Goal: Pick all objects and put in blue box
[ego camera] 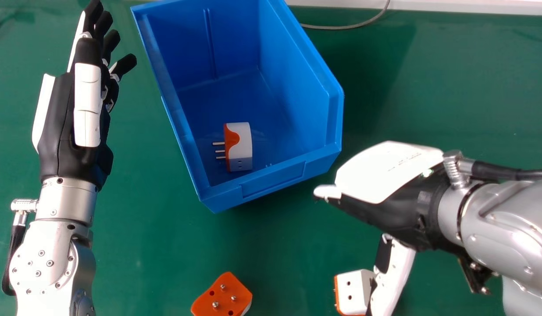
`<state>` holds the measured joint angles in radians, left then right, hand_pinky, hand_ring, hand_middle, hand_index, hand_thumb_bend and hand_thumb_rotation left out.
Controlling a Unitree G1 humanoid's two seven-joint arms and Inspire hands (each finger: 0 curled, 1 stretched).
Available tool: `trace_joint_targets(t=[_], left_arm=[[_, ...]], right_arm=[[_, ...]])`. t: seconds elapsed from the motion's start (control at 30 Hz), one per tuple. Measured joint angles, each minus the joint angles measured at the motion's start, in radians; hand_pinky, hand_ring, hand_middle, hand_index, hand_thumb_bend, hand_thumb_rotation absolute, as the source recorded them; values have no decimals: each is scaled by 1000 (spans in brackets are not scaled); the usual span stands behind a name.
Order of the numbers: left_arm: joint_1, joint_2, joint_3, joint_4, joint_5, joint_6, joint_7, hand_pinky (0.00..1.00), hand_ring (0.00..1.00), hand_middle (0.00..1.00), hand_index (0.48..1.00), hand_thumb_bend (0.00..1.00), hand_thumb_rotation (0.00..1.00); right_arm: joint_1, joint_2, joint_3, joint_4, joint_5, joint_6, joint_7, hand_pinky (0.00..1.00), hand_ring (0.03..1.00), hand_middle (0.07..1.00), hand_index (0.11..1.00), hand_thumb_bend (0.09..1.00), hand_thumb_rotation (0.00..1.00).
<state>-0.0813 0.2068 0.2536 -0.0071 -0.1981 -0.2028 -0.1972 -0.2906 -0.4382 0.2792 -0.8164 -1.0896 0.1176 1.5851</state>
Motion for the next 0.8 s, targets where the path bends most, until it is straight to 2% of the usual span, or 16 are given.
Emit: trace_joint_targets(t=[0.2,0.4,0.53,0.63,0.8], left_arm=[[-1,1,1,-1,-1,3,-1,903,980,994,976,851,990],[-3,4,7,-3,-1,16,1,902,979,994,976,852,987],[-3,7,8,-3,-1,17,-1,899,977,993,976,855,983],[-3,11,8,-3,-2,18,-7,899,977,993,976,855,983],[-5,11,8,-3,-8,17,-12,899,976,993,975,856,981]], right_arm=[[6,-24,0,-34,27,0,16,599,834,884,905,1000,441],[57,-46,8,-64,10,-3,18,585,823,877,895,1000,436],[115,-36,32,-70,-65,-23,10,583,821,876,888,1000,418],[152,-12,55,-71,-144,-42,8,583,821,876,888,1000,418],[224,30,96,-71,-262,-104,-40,594,834,889,890,1000,397]])
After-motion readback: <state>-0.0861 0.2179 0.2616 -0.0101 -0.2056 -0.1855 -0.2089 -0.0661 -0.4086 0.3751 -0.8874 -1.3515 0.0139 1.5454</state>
